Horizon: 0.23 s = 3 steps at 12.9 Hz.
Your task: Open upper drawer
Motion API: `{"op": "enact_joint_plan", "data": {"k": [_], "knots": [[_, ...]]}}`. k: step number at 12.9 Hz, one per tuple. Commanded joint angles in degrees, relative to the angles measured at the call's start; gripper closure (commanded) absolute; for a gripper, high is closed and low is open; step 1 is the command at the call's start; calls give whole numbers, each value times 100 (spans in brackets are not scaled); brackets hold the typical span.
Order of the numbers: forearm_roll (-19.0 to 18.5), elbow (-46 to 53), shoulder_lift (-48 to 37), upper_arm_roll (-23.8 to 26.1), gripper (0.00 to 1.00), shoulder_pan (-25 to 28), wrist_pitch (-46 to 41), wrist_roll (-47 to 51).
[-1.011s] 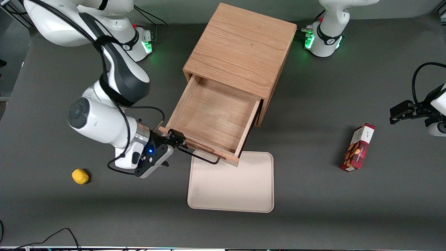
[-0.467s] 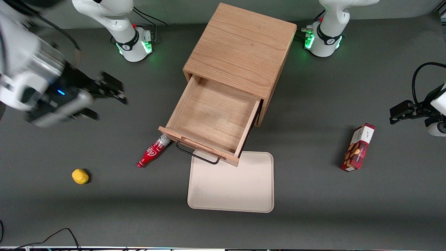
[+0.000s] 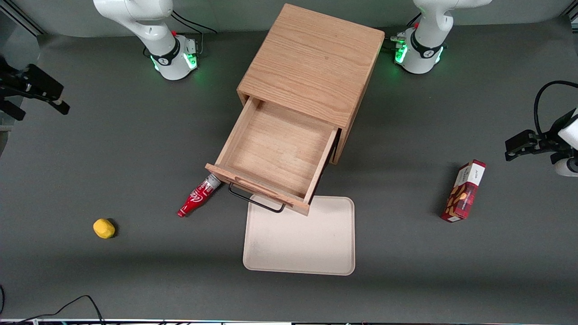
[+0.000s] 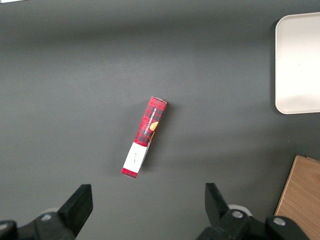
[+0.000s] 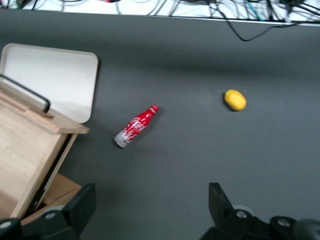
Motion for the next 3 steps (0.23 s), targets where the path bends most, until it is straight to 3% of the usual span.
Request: {"op": "enact_joint_plan", "data": {"k": [1, 3], "knots": [[-119, -298, -194, -262, 0, 57, 228, 234], [-181, -112, -9, -272, 0, 31, 166, 262]]}}
